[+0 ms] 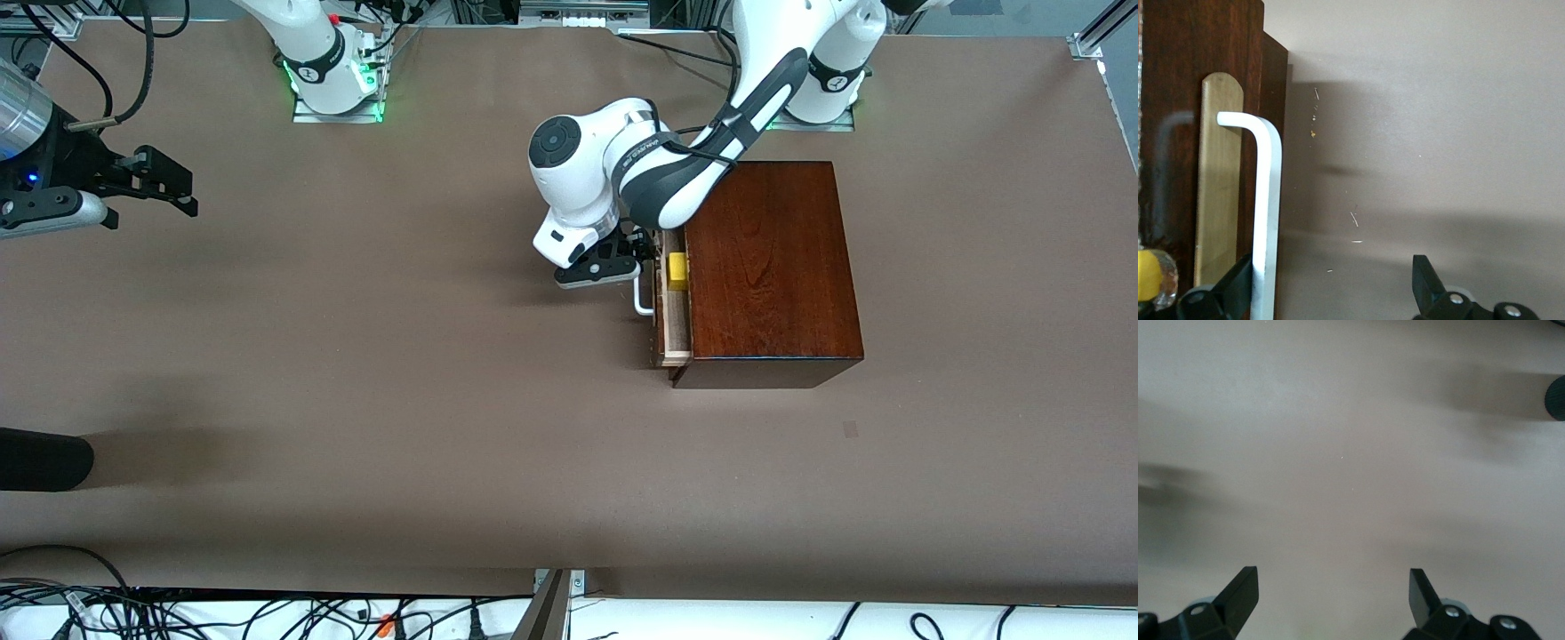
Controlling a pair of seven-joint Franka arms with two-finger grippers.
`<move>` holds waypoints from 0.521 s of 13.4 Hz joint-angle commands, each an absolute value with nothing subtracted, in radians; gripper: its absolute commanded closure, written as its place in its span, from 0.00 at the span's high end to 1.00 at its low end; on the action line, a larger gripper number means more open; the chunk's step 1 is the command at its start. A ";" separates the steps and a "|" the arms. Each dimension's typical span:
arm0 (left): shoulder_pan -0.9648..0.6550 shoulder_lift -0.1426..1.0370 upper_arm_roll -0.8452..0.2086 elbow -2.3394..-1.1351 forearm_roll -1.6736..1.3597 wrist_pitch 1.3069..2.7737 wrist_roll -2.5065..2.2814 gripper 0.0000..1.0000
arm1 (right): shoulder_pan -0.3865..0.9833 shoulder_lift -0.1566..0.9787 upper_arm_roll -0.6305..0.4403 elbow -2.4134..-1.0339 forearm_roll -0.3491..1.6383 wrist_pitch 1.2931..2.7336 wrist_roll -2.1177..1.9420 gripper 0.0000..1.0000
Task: Open drawer, take yellow block, close drawer
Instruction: 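Pull the drawer handle outward with the left gripper to open the drawer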
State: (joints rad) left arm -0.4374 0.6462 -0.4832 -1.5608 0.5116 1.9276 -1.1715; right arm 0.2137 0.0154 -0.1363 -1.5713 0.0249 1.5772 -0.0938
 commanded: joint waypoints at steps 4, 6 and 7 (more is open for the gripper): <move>-0.508 0.739 -0.495 -1.434 0.523 1.945 -1.229 1.00 | 0.215 -0.002 -0.140 -1.568 0.026 1.557 -0.081 1.00; -0.520 0.756 -0.495 -1.407 0.523 1.945 -1.230 1.00 | 0.213 -0.002 -0.141 -1.569 0.026 1.555 -0.081 1.00; -0.529 0.762 -0.495 -1.395 0.523 1.945 -1.230 1.00 | 0.213 0.000 -0.141 -1.569 0.026 1.555 -0.083 1.00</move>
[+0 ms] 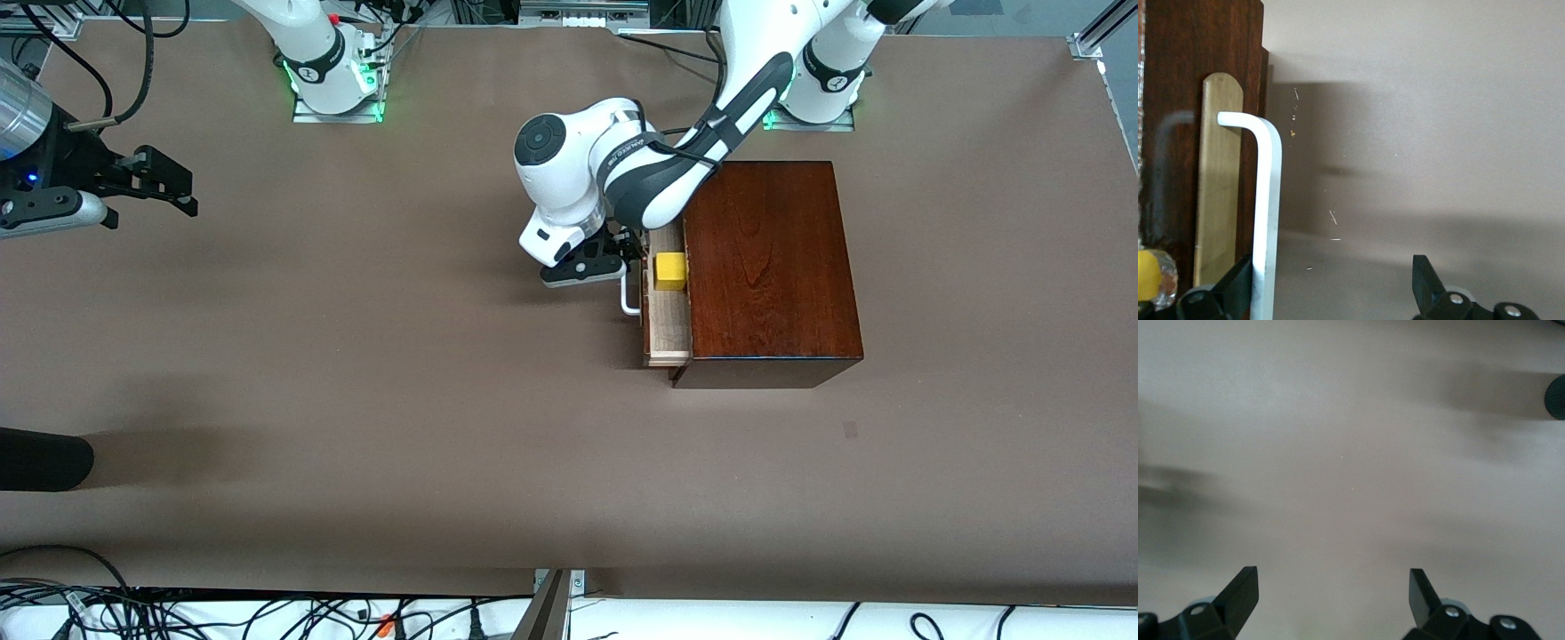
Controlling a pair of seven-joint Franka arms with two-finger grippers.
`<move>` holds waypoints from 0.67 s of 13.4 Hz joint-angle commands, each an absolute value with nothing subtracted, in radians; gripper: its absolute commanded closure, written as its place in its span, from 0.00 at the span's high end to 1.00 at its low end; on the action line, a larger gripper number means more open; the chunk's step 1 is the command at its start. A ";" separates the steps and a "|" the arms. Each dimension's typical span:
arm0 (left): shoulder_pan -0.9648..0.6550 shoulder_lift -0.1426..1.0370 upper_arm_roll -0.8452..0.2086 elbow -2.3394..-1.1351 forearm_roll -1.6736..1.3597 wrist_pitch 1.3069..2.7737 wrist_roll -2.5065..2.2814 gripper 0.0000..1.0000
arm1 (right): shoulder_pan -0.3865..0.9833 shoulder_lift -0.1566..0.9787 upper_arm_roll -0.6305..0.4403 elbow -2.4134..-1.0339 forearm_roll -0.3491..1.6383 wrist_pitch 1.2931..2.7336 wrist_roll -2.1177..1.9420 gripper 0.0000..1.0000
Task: Open drawer, take yellow block, close drawer
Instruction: 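Pull the drawer handle outward with the left gripper to open the drawer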
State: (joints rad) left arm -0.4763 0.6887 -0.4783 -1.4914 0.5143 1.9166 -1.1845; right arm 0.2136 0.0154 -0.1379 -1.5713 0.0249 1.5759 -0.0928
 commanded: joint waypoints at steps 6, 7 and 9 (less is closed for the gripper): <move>-0.568 0.791 -0.495 -1.344 0.511 1.947 -1.236 1.00 | 0.212 0.000 -0.149 -1.569 0.026 1.555 -0.084 1.00; -0.575 0.801 -0.495 -1.329 0.511 1.947 -1.236 1.00 | 0.212 0.000 -0.152 -1.569 0.026 1.555 -0.086 1.00; -0.586 0.821 -0.495 -1.292 0.511 1.947 -1.238 1.00 | 0.212 0.000 -0.155 -1.569 0.026 1.555 -0.090 1.00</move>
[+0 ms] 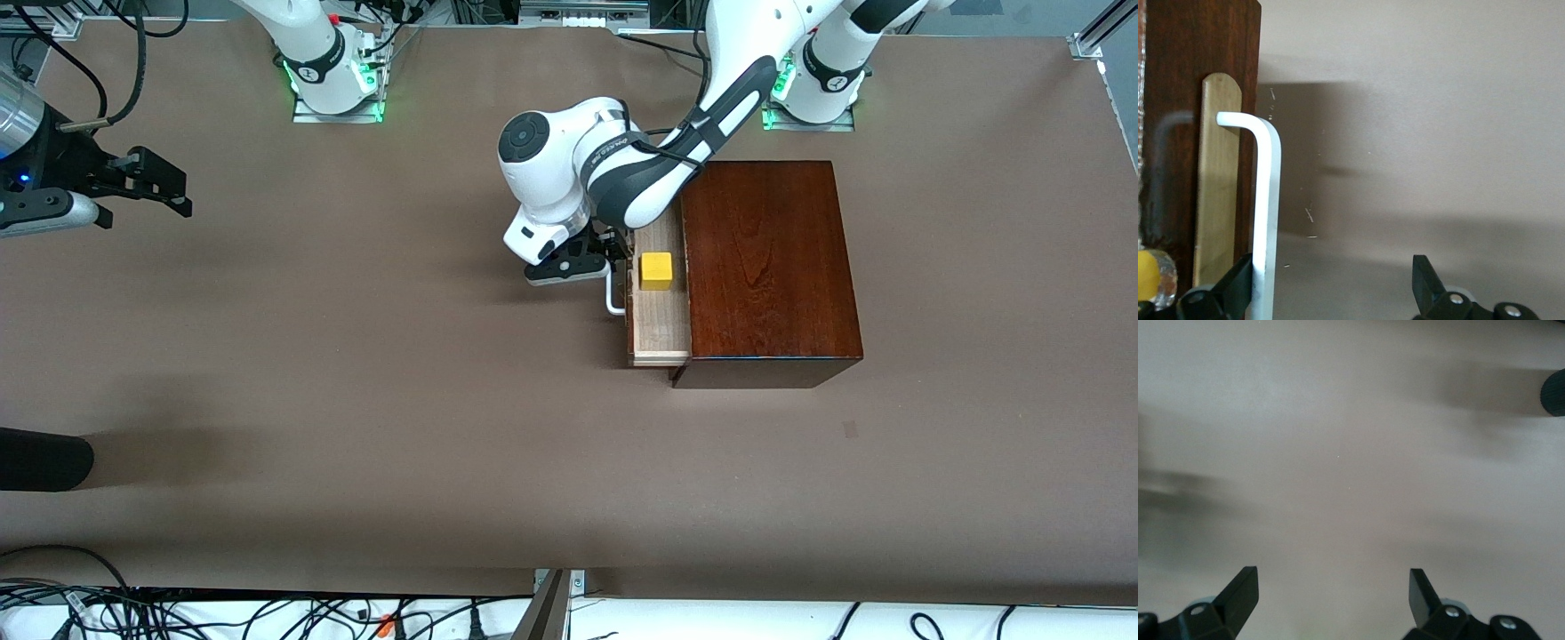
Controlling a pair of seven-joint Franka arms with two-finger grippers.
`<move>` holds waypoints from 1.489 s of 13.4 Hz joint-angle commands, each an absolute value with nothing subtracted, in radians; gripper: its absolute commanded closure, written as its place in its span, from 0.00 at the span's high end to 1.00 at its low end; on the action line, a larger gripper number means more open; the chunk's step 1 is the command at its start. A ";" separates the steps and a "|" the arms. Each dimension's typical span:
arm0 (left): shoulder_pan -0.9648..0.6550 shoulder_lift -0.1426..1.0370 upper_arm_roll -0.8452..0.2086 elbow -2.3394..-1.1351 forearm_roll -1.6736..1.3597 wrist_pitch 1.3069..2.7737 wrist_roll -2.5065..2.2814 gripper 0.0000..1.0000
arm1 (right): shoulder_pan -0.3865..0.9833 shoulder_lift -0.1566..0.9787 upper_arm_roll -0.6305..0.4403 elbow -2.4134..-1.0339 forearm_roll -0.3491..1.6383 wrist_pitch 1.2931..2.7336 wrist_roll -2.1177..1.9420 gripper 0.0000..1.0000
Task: Open drawer, take yellow block, close drawer
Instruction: 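Pull the drawer handle outward with the left gripper to open the drawer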
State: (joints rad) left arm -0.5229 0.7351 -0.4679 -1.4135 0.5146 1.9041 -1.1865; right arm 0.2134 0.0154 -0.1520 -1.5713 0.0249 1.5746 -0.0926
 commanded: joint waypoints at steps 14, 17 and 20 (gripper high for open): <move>-0.565 0.801 -0.500 -1.239 0.509 1.921 -1.264 1.00 | 0.210 0.000 -0.164 -1.569 0.026 1.555 -0.097 1.00; -0.476 0.703 -0.552 -1.252 0.418 1.813 -1.214 1.00 | 0.210 0.000 -0.164 -1.569 0.026 1.555 -0.097 1.00; -0.327 0.589 -0.630 -1.270 0.304 1.701 -1.102 1.00 | 0.210 0.000 -0.167 -1.569 0.026 1.555 -0.097 1.00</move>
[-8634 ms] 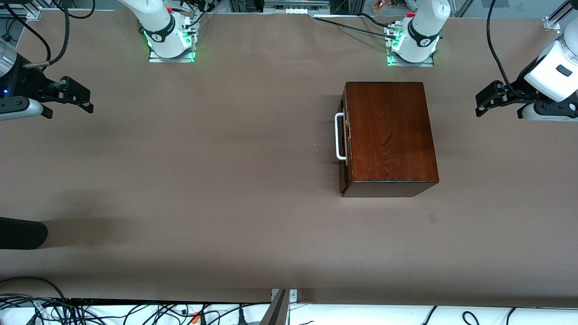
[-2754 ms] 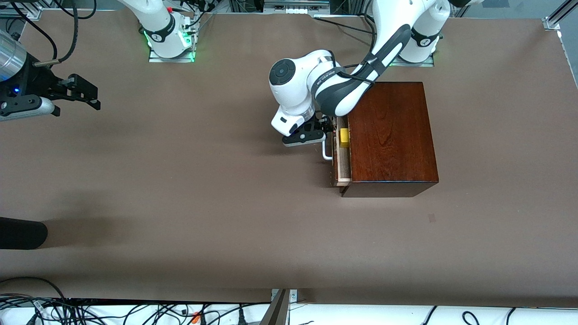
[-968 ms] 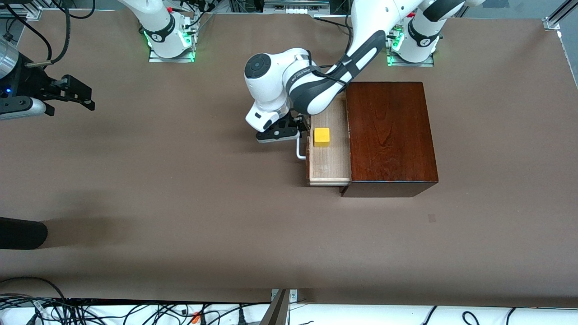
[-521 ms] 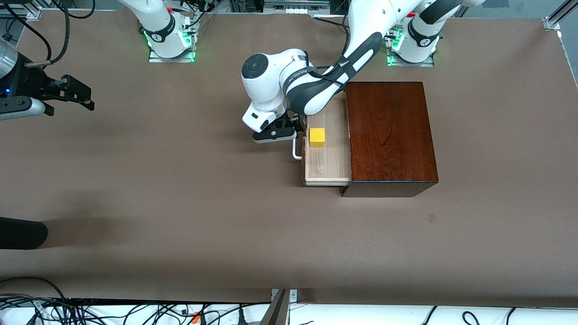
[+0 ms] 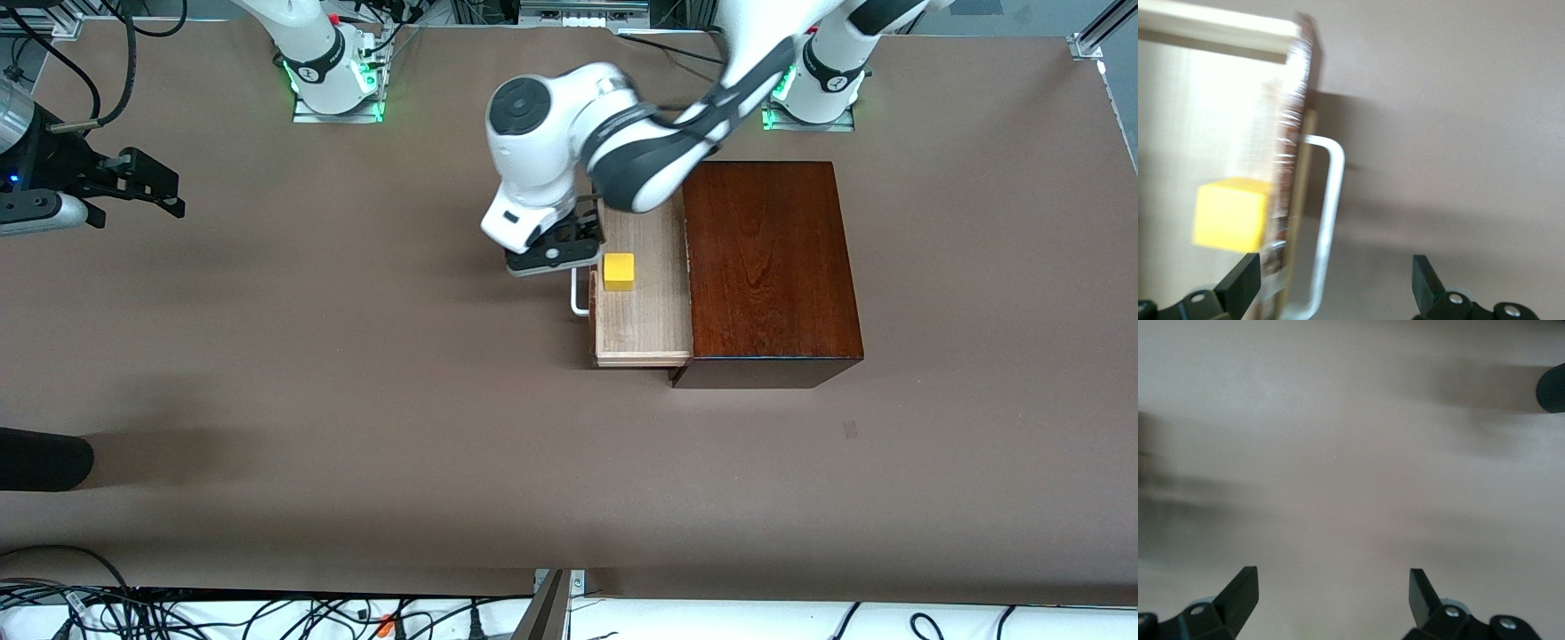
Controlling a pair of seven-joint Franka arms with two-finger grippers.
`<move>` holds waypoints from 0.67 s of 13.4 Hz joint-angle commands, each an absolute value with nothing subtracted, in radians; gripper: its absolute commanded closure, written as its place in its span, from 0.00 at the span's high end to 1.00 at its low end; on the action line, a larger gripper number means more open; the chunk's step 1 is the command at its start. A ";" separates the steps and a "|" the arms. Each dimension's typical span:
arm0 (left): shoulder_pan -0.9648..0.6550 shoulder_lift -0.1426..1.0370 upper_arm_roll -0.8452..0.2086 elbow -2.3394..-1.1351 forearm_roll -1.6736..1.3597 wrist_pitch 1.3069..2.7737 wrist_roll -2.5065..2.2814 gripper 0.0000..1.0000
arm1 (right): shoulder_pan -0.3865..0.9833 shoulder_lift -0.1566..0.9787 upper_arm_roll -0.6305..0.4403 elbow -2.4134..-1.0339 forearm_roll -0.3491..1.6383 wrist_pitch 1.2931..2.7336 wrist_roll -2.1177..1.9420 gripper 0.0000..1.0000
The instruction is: Open drawer, take yellow block, close drawer
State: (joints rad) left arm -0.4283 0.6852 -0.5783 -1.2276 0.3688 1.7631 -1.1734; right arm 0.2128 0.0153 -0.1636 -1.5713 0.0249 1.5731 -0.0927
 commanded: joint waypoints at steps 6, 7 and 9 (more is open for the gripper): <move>0.113 0.483 -0.819 -1.304 0.250 1.569 -0.830 1.00 | 0.210 0.000 -0.169 -1.569 0.026 1.542 -0.094 1.00; 0.168 0.483 -0.830 -1.308 0.250 1.569 -0.801 1.00 | 0.212 0.000 -0.169 -1.569 0.026 1.542 -0.094 1.00; 0.227 0.483 -0.830 -1.310 0.252 1.569 -0.773 1.00 | 0.212 0.000 -0.169 -1.568 0.025 1.548 -0.098 1.00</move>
State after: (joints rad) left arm 0.1660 0.5048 -0.8041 -1.2690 0.2739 1.5668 -0.8081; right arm 0.2126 0.0153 -0.1698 -1.5713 0.0248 1.5617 -0.0928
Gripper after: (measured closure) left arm 0.000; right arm 0.000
